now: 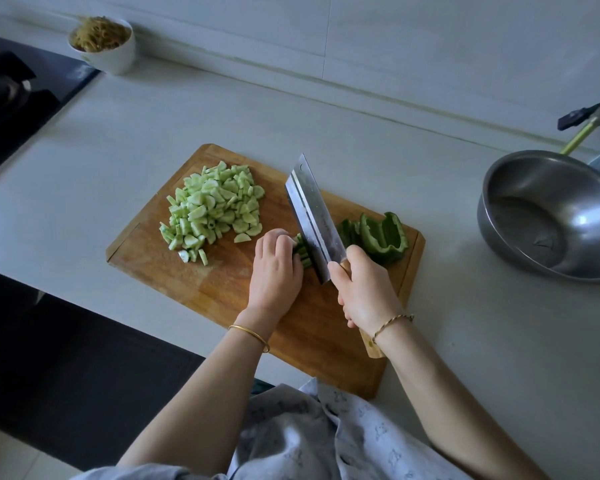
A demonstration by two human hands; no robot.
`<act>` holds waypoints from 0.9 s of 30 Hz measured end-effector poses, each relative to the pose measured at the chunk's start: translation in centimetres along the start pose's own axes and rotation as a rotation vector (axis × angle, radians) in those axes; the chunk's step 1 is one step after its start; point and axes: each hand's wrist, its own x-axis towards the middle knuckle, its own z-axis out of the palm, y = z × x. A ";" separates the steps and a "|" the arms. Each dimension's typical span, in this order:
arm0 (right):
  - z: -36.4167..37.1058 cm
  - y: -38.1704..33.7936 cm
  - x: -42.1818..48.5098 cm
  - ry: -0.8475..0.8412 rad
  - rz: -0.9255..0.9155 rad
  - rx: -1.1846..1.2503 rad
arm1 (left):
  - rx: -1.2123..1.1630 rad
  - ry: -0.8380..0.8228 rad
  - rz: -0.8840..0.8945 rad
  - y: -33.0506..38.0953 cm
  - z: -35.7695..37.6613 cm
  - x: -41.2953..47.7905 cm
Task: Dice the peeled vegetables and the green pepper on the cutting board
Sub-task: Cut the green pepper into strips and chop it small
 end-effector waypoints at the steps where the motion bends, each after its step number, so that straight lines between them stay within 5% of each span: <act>1: 0.0 0.0 0.0 0.009 -0.005 -0.002 | 0.005 0.002 0.010 0.0 0.0 0.0; 27: 0.9 -2.5 1.8 -0.084 0.022 -0.195 | 0.085 0.009 0.090 0.2 -0.1 0.5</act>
